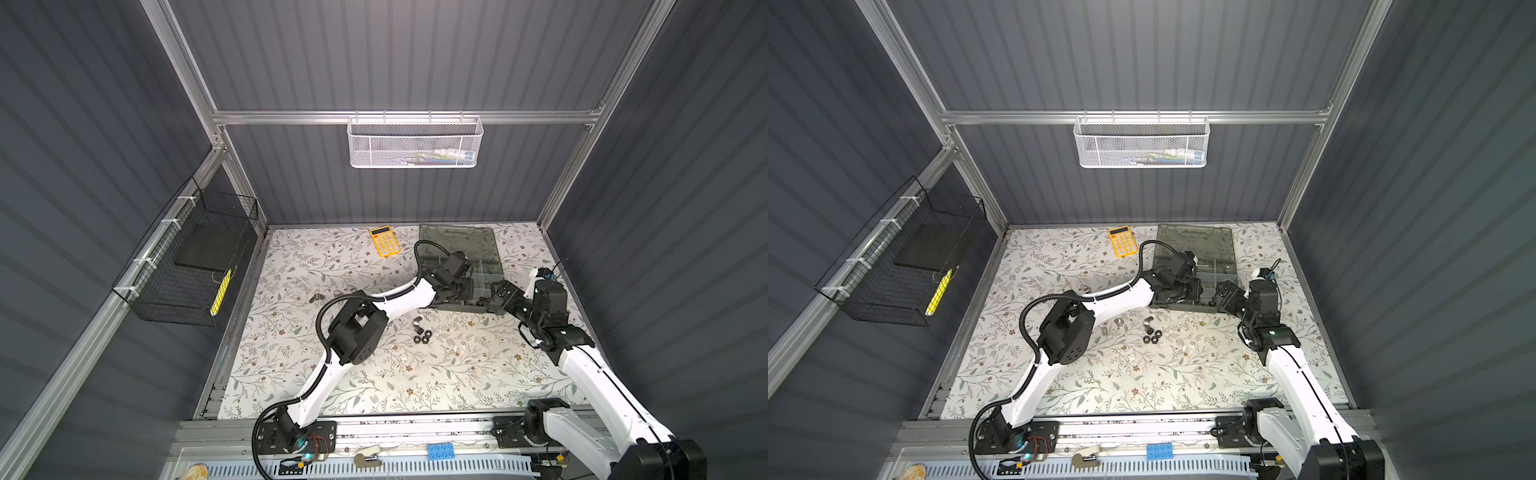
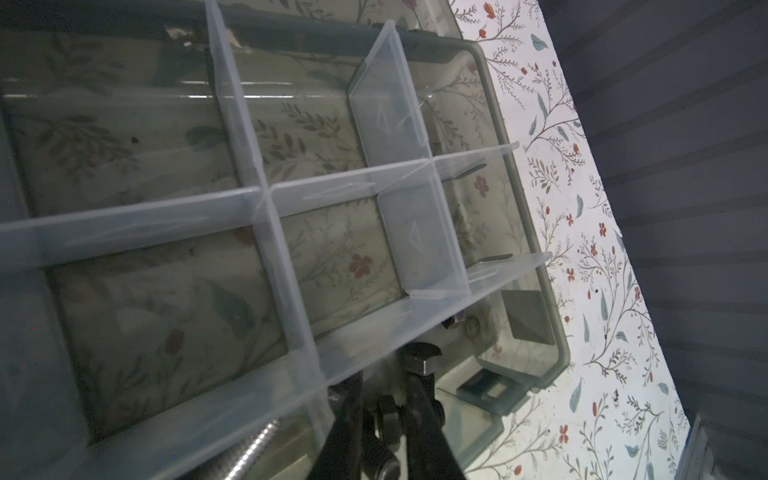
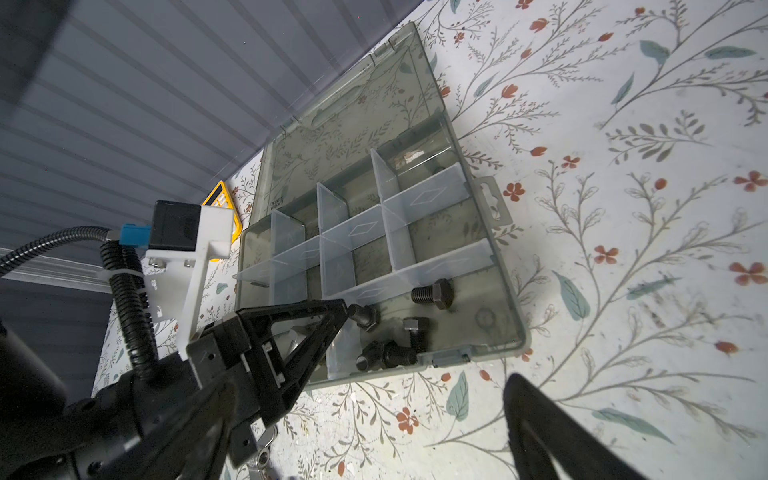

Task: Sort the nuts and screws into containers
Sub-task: 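Lower the black bolt into the nearest compartment and open the left gripper, then raise the left gripper over the nut pile while the right gripper draws back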

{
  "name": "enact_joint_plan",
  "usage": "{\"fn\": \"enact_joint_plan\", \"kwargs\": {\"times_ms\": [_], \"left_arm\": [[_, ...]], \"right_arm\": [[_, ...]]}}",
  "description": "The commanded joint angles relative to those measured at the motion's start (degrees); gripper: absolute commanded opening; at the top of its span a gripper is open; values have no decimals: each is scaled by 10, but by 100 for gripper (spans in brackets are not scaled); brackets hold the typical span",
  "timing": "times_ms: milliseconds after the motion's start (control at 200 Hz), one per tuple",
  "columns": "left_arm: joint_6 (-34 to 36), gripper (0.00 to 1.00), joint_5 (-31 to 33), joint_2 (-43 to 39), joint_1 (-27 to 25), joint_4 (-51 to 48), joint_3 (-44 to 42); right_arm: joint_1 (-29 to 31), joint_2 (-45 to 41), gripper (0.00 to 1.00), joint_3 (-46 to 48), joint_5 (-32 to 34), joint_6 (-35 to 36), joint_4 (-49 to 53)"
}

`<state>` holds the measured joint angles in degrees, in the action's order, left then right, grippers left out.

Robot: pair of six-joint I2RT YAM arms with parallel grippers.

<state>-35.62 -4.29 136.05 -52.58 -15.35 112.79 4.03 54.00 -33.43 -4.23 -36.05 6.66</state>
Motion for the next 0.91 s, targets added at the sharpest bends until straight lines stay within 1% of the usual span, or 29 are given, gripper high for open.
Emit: {"fn": "enact_joint_plan", "kwargs": {"times_ms": [0, 105, 215, 335, 630, 775, 840, 900], "left_arm": [[11, 21, 5, 0, -3, -18, 19], [15, 24, 8, -7, -3, -23, 20], [18, 31, 14, -14, -2, -28, 22], [24, 36, 19, -23, -2, -35, 28], [46, 43, 45, -50, 0, -59, 30], [53, 49, 55, -69, 4, -65, 22], [56, 53, 58, -81, 8, -67, 15], [60, 54, 62, -94, 11, -68, 4]], "right_arm": [[-3, -3, 99, 7, -4, -8, -11], [-3, -4, 99, 9, -7, -8, -14], [-3, -3, 99, 10, -7, -8, -16], [-3, -3, 99, 10, -9, -8, -16], [-3, 2, 99, 12, -12, -8, -21], [-3, 4, 99, 13, -15, -8, -23], [-3, 4, 99, 12, -17, -7, -23], [-3, 4, 99, 13, -19, -6, -23]]}}
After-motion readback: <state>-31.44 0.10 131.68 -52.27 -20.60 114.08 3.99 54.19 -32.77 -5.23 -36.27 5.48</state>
